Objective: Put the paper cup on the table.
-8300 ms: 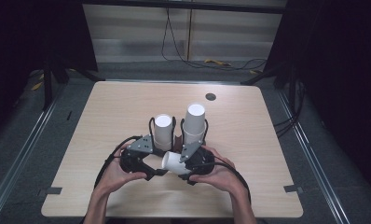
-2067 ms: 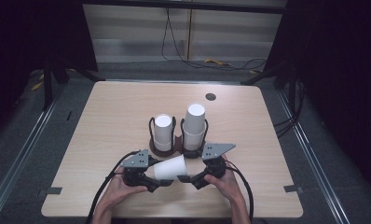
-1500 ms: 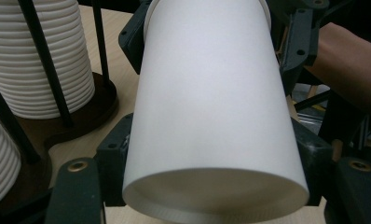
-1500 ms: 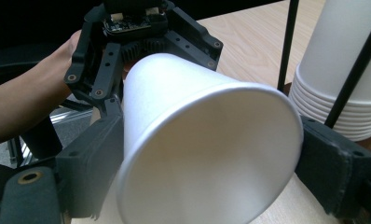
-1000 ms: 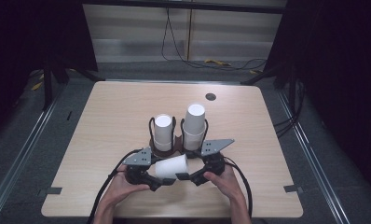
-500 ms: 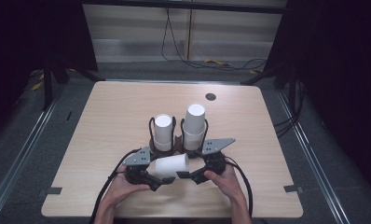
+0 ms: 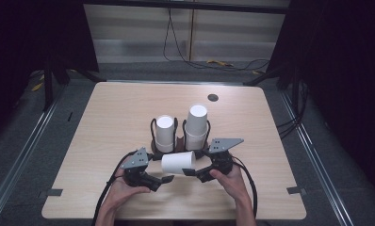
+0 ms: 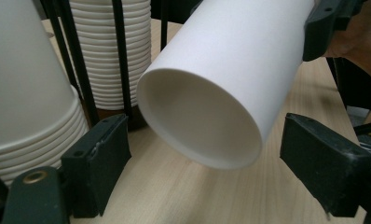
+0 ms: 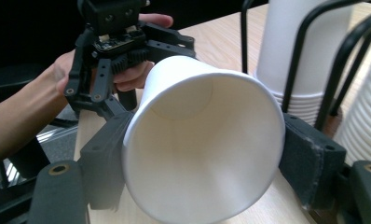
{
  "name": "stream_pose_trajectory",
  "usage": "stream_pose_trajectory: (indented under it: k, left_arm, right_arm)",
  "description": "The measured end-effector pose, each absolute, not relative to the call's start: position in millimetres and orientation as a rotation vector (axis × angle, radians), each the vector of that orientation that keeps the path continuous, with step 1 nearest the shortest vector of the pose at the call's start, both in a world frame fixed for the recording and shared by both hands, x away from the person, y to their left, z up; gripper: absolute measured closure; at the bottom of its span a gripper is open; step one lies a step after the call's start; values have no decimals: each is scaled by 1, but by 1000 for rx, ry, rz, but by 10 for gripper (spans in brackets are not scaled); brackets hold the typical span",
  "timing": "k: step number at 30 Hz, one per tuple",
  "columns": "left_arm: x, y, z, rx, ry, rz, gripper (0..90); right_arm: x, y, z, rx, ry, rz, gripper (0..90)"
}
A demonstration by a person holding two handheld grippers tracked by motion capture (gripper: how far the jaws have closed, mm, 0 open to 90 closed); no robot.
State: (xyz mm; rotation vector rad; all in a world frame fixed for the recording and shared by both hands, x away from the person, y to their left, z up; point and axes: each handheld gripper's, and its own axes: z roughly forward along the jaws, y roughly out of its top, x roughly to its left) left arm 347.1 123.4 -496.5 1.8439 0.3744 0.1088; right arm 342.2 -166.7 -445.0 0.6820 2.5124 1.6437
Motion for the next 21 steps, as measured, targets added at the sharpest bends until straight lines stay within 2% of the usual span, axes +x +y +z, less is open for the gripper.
stream_pose_trajectory:
  k: [4, 8, 16, 21]
  left_arm:
    - [348, 126, -499, 1836, 413, 119, 156]
    - [349, 131, -501, 1807, 505, 190, 156]
    - [348, 138, -507, 1760, 563, 315, 155]
    - [350, 139, -508, 1741, 582, 346, 155]
  right_arm:
    - [342, -170, -444, 719, 2500, 1619, 247]
    - [341, -177, -442, 765, 2486, 1591, 248]
    - [340, -186, -441, 817, 2468, 1554, 250]
    - [340, -191, -440, 840, 2468, 1520, 251]
